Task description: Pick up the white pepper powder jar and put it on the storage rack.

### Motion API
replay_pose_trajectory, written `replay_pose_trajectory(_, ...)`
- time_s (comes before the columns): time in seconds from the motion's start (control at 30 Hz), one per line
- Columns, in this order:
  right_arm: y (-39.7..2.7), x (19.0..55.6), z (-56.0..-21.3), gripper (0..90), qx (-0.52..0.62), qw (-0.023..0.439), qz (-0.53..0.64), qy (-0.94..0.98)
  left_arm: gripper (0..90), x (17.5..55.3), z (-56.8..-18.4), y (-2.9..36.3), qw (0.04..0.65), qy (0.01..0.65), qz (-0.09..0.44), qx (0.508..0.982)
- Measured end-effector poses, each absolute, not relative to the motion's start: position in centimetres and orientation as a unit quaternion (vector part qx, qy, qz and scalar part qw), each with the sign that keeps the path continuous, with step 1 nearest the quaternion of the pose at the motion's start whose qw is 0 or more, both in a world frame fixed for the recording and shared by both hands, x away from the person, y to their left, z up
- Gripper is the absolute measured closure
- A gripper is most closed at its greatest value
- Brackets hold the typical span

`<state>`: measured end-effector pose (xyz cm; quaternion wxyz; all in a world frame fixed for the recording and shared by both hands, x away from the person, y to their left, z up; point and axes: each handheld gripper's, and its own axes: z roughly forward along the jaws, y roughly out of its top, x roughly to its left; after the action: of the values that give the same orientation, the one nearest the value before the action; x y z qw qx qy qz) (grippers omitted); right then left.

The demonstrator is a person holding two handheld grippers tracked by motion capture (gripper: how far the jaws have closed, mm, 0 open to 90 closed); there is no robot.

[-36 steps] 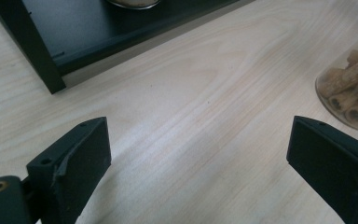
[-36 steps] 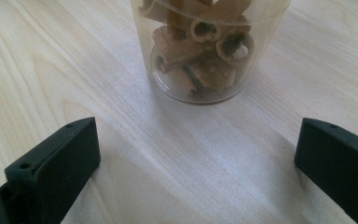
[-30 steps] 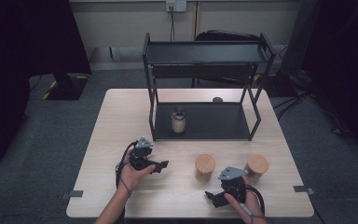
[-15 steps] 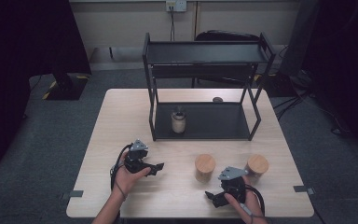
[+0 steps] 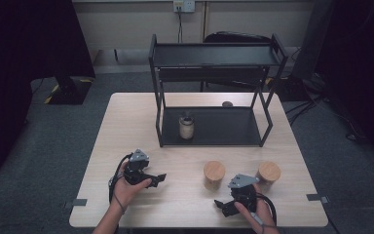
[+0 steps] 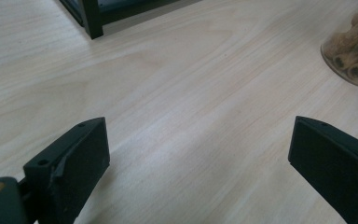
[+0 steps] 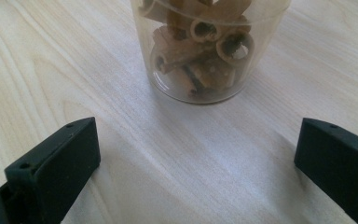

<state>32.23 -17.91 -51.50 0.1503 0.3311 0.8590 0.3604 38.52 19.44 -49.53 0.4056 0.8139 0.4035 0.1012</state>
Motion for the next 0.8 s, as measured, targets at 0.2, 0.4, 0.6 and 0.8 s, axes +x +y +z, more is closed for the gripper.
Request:
replay_pose_trajectory(0.2, -17.9, 32.2, -51.5, 0.0, 0.331, 0.15, 0.36, 0.859, 4.8, 38.0, -49.6, 20.4, 0.404, 0.41, 0.103, 0.811)
replay_pose_trajectory(0.4, -17.9, 32.2, -51.5, 0.0, 0.331, 0.15, 0.361, 0.859, 4.8, 37.6, -49.8, 20.9, 0.403, 0.414, 0.101, 0.81)
replay_pose_trajectory(0.6, -17.9, 32.2, -51.5, 0.0, 0.331, 0.15, 0.361, 0.859, 4.6, 37.3, -50.0, 21.4, 0.4, 0.416, 0.1, 0.811)
replay_pose_trajectory(0.8, -17.9, 32.2, -51.5, 0.0, 0.331, 0.15, 0.361, 0.859, 4.5, 37.0, -50.2, 22.0, 0.398, 0.418, 0.1, 0.811)
